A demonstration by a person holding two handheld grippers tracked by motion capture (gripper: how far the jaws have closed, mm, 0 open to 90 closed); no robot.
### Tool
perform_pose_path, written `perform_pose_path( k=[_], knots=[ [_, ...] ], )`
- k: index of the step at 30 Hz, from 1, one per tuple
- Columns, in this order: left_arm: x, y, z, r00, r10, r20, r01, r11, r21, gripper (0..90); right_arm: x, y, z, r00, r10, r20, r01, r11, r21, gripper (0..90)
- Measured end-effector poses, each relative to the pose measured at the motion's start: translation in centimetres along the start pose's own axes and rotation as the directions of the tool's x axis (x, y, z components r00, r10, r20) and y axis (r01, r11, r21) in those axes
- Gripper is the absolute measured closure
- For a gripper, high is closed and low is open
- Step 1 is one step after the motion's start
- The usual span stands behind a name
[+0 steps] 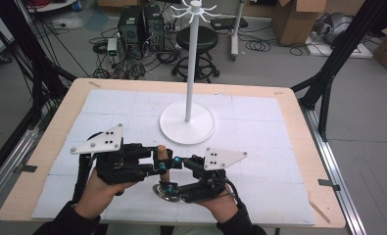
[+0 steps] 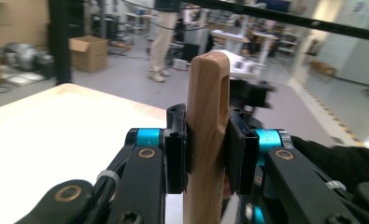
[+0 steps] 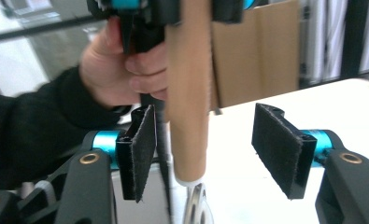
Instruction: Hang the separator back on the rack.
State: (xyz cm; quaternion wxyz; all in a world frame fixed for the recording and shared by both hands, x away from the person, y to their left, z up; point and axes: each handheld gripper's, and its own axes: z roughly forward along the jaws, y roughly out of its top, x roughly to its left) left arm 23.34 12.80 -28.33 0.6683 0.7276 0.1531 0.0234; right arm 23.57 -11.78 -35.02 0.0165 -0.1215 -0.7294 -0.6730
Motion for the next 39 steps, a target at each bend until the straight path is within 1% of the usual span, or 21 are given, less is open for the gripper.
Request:
perform_pose_path(
  k=[2, 4, 6, 8, 10, 12, 13, 15, 18, 20, 21, 22, 23, 25, 26, 29, 31, 33, 34, 35, 39],
  knots=[
    [-0.1, 0.1, 0.1, 0.9993, 0.003, -0.037, -0.003, 1.0000, 0.001, 72.1, 0.2, 0.0, 0.2, 0.9998, -0.012, 0.017, 0.012, 1.000, 0.002, 43.7],
    [-0.1, 0.1, 0.2, 0.9984, 0.000, -0.057, 0.000, 1.0000, -0.003, 72.1, 0.3, 0.0, 0.3, 0.9988, -0.021, 0.044, 0.021, 1.000, 0.003, 46.8],
    [-0.1, 0.0, 0.2, 0.9978, -0.004, -0.066, 0.003, 1.0000, -0.003, 72.0, 0.3, 0.0, 0.3, 0.9975, -0.023, 0.067, 0.022, 1.000, 0.011, 51.0],
    [-0.2, 0.0, 0.3, 0.9976, -0.008, -0.069, 0.008, 1.0000, -0.001, 72.1, 0.2, 0.0, 0.2, 0.9979, -0.009, 0.064, 0.008, 1.000, 0.014, 58.5],
    [-0.2, 0.0, 0.4, 0.9967, -0.009, -0.081, 0.009, 1.0000, 0.000, 72.1, 0.2, 0.0, 0.1, 0.9985, -0.009, 0.055, 0.009, 1.000, 0.006, 62.7],
    [-0.2, 0.0, 0.4, 0.9953, -0.019, -0.095, 0.018, 0.9998, -0.006, 72.0, 0.3, 0.0, 0.0, 0.9978, -0.019, 0.063, 0.020, 1.000, -0.003, 67.2],
    [-0.2, 0.0, 0.5, 0.9952, -0.021, -0.095, 0.021, 0.9998, -0.008, 72.0, 0.3, 0.0, 0.0, 0.9978, -0.014, 0.065, 0.015, 1.000, -0.003, 68.6],
    [-0.1, -0.1, 0.5, 0.9941, -0.017, -0.107, 0.017, 0.9998, -0.001, 72.1, 0.4, 0.1, -0.1, 0.9950, -0.016, 0.098, 0.016, 1.000, 0.002, 71.1],
    [0.2, -0.3, 0.3, 0.9952, -0.033, -0.092, 0.032, 0.9994, -0.012, 72.0, 0.5, 0.1, 0.1, 0.9929, -0.007, 0.119, 0.006, 1.000, 0.010, 71.6],
    [0.6, -0.5, 0.0, 0.9969, -0.043, -0.065, 0.041, 0.9986, -0.034, 71.0, 0.6, 0.2, 0.1, 0.9929, -0.007, 0.119, 0.005, 1.000, 0.017, 71.9],
    [0.7, -0.6, -0.2, 0.9965, -0.052, -0.065, 0.049, 0.9974, -0.053, 64.5, 0.5, 0.2, 0.1, 0.9927, -0.005, 0.120, 0.003, 1.000, 0.019, 71.9],
    [0.9, -0.7, -0.6, 0.9960, -0.060, -0.066, 0.055, 0.9956, -0.076, 54.2, 0.4, 0.2, 0.1, 0.9929, 0.002, 0.119, -0.005, 1.000, 0.020, 72.0],
    [1.2, -0.8, -1.2, 0.9953, -0.061, -0.075, 0.054, 0.9935, -0.100, 47.6, 0.2, 0.2, 0.0, 0.9929, 0.007, 0.119, -0.009, 1.000, 0.015, 72.0],
    [1.6, -1.1, -2.3, 0.9941, -0.060, -0.090, 0.048, 0.9902, -0.131, 37.5, -0.2, 0.3, -0.2, 0.9927, 0.017, 0.119, -0.019, 1.000, 0.010, 72.0],
    [1.8, -1.3, -2.9, 0.9932, -0.057, -0.101, 0.043, 0.9894, -0.139, 34.5, -0.4, 0.4, -0.4, 0.9922, 0.020, 0.123, -0.020, 1.000, 0.004, 72.0],
    [2.5, -2.4, -4.7, 0.9869, -0.047, -0.154, 0.025, 0.9892, -0.145, 25.3, -1.3, 0.8, -0.8, 0.9927, 0.029, 0.117, -0.028, 1.000, -0.013, 72.0],
    [3.0, -3.4, -5.9, 0.9784, -0.052, -0.200, 0.022, 0.9881, -0.152, 21.6, -2.0, 1.2, -1.0, 0.9929, 0.033, 0.114, -0.032, 0.999, -0.017, 71.9],
    [3.6, -4.4, -6.9, 0.9691, -0.051, -0.241, 0.016, 0.9894, -0.144, 17.7, -2.8, 1.6, -1.0, 0.9944, 0.031, 0.101, -0.031, 1.000, -0.002, 71.9],
    [3.8, -4.8, -7.3, 0.9665, -0.047, -0.252, 0.011, 0.9900, -0.141, 17.0, -3.1, 1.8, -0.9, 0.9939, 0.024, 0.108, -0.024, 1.000, 0.003, 71.9],
    [4.1, -5.4, -7.9, 0.9609, -0.039, -0.274, 0.002, 0.9909, -0.134, 17.1, -3.4, 2.0, -0.9, 0.9940, 0.020, 0.107, -0.021, 1.000, 0.007, 71.9],
    [5.0, -7.2, -9.3, 0.9514, -0.050, -0.304, 0.003, 0.9886, -0.150, 17.1, -4.6, 3.3, -0.9, 0.9957, 0.022, 0.091, -0.021, 1.000, -0.007, 71.9]
  ],
)
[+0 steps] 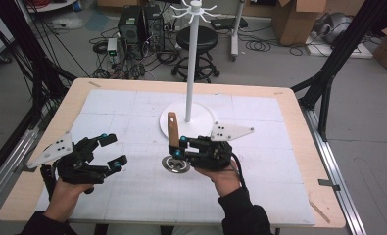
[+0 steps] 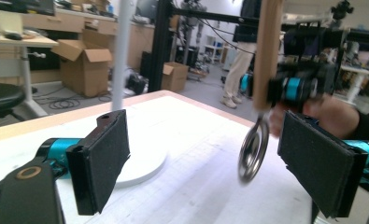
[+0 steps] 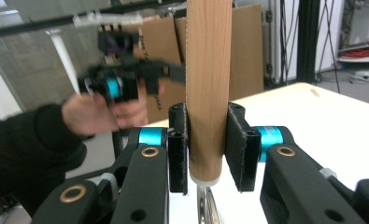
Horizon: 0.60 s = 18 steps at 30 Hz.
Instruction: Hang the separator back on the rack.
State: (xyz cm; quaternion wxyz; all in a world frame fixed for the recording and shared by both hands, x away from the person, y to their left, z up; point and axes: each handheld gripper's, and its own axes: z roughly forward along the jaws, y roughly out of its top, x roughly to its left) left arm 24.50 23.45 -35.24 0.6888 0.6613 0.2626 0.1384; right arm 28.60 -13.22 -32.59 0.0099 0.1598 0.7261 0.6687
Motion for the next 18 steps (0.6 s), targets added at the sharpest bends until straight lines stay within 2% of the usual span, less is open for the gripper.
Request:
perform_pose_path(
  k=[4, 10, 15, 18],
  knots=[
    [1.0, -1.4, -0.8, 0.9991, -0.003, -0.041, 0.004, 0.9999, 0.010, 17.1, -1.1, 1.8, 0.3, 0.9999, -0.008, -0.009, 0.008, 1.000, -0.013, 71.9],
    [1.7, -2.4, -1.4, 0.9975, -0.006, -0.071, 0.007, 0.9998, 0.020, 17.3, -3.2, 5.1, 0.5, 0.9996, -0.026, -0.010, 0.025, 0.999, -0.029, 71.9],
    [1.8, -2.7, -1.7, 0.9970, 0.015, -0.076, -0.013, 0.9995, 0.029, 18.4, -4.8, 7.5, 0.4, 0.9997, -0.025, -0.009, 0.024, 0.998, -0.053, 71.9],
    [2.0, -2.8, -1.8, 0.9968, 0.009, -0.079, -0.007, 0.9996, 0.029, 18.9, -5.6, 8.7, 0.5, 0.9996, -0.026, -0.006, 0.026, 0.998, -0.059, 71.9]
  ],
)
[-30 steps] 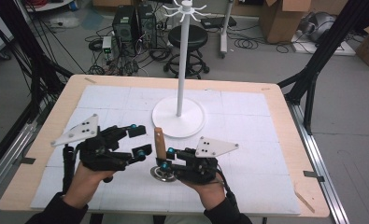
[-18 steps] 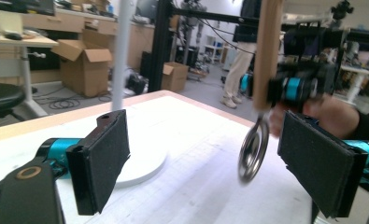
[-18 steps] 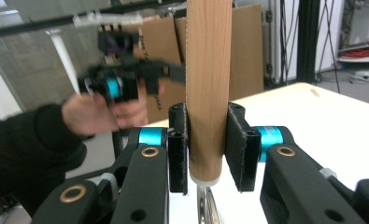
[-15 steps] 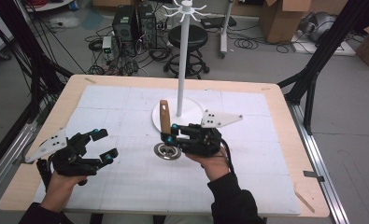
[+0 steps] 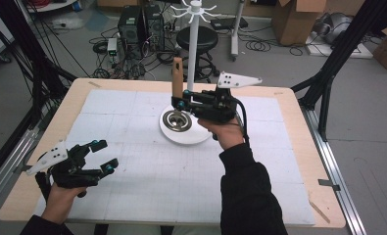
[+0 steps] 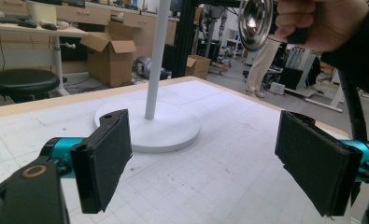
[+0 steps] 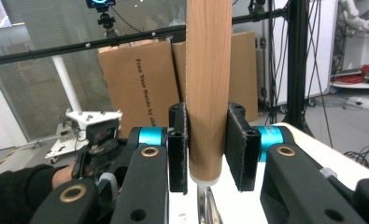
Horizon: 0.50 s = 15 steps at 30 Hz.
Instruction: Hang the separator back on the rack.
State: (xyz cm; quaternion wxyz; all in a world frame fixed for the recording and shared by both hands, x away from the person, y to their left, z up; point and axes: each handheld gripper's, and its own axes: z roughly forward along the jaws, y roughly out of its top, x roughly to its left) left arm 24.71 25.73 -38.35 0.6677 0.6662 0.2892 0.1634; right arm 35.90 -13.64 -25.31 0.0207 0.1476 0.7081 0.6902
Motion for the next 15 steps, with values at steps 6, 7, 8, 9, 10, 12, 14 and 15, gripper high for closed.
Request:
perform_pose_path(
  k=[6, 7, 8, 9, 10, 12, 14, 15],
  knots=[
    [0.2, -0.1, -0.2, 1.0000, -0.003, -0.002, 0.003, 1.0000, -0.001, 18.8, -1.7, 1.9, 0.2, 0.9998, 0.018, 0.005, -0.018, 1.000, -0.012, 71.9],
    [0.2, -0.1, -0.2, 1.0000, -0.005, 0.000, 0.005, 1.0000, -0.002, 18.8, -1.9, 2.1, 0.2, 0.9998, 0.020, 0.005, -0.020, 1.000, -0.013, 71.9],
    [0.2, -0.1, -0.2, 0.9999, -0.013, -0.003, 0.013, 0.9999, -0.006, 18.8, -2.3, 2.5, 0.2, 0.9998, 0.019, 0.008, -0.019, 1.000, -0.010, 71.9],
    [0.3, -0.1, -0.3, 0.9999, -0.013, 0.000, 0.013, 0.9999, -0.005, 18.8, -2.6, 2.8, 0.3, 0.9998, 0.016, 0.012, -0.016, 1.000, -0.008, 71.9],
    [0.3, -0.2, -0.3, 0.9999, -0.016, -0.002, 0.016, 0.9999, -0.003, 18.8, -2.8, 3.2, 0.3, 0.9998, 0.015, 0.013, -0.014, 1.000, -0.007, 71.9],
    [0.3, -0.2, -0.3, 0.9999, -0.015, -0.001, 0.015, 0.9999, -0.002, 18.8, -3.3, 3.9, 0.3, 0.9998, 0.009, 0.020, -0.009, 1.000, -0.013, 71.9],
    [0.4, -0.2, -0.3, 0.9999, -0.015, -0.001, 0.015, 0.9999, 0.001, 18.8, -3.8, 4.5, 0.2, 0.9996, 0.011, 0.026, -0.010, 1.000, -0.022, 71.9],
    [0.4, -0.2, -0.3, 0.9998, -0.017, -0.001, 0.017, 0.9998, -0.001, 18.8, -4.1, 4.8, 0.1, 0.9996, 0.014, 0.026, -0.014, 1.000, -0.025, 71.9]
  ],
)
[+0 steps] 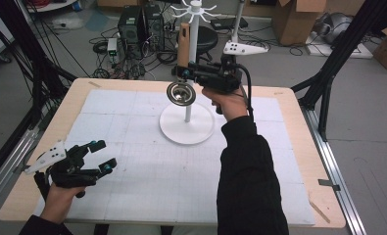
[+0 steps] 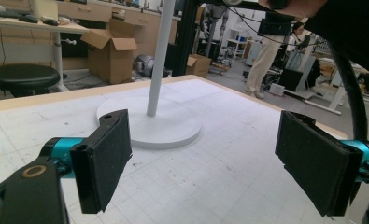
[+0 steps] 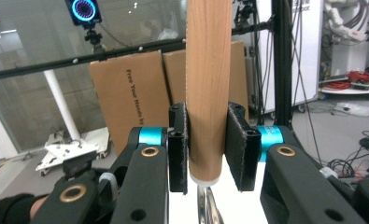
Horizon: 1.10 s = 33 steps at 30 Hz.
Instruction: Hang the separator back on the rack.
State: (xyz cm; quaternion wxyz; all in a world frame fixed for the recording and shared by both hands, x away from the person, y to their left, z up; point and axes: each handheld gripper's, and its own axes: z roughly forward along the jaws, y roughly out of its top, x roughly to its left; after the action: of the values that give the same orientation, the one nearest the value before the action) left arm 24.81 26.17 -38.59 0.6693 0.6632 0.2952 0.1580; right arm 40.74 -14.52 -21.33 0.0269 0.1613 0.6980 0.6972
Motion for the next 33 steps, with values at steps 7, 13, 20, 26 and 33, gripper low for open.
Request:
perform_pose_path(
  k=[7, 13, 20, 26, 33],
  knots=[
    [0.1, 0.0, 0.0, 1.0000, -0.005, 0.001, 0.005, 1.0000, -0.005, 18.8, -1.9, 0.9, 0.1, 0.9990, 0.037, 0.026, -0.037, 0.999, -0.004, 71.9],
    [0.1, 0.0, 0.0, 1.0000, -0.006, 0.000, 0.006, 1.0000, -0.003, 18.8, -3.0, 0.4, 0.3, 0.9971, 0.057, 0.050, -0.058, 0.998, 0.025, 71.9],
    [0.2, 0.0, -0.1, 0.9999, -0.011, -0.004, 0.011, 0.9999, 0.002, 18.7, -3.0, 0.1, 0.6, 0.9964, 0.054, 0.066, -0.057, 0.997, 0.044, 71.6],
    [0.4, -0.1, -0.2, 0.9997, -0.021, -0.008, 0.021, 0.9998, -0.002, 18.7, -2.2, -0.6, 0.3, 0.9889, 0.021, 0.147, -0.030, 0.998, 0.061, 42.9],
    [0.5, -0.2, -0.3, 0.9994, -0.029, -0.020, 0.029, 0.9996, 0.001, 18.2, -0.6, -2.6, -1.2, 0.9761, -0.032, 0.215, 0.008, 0.993, 0.114, 28.5]
  ],
)
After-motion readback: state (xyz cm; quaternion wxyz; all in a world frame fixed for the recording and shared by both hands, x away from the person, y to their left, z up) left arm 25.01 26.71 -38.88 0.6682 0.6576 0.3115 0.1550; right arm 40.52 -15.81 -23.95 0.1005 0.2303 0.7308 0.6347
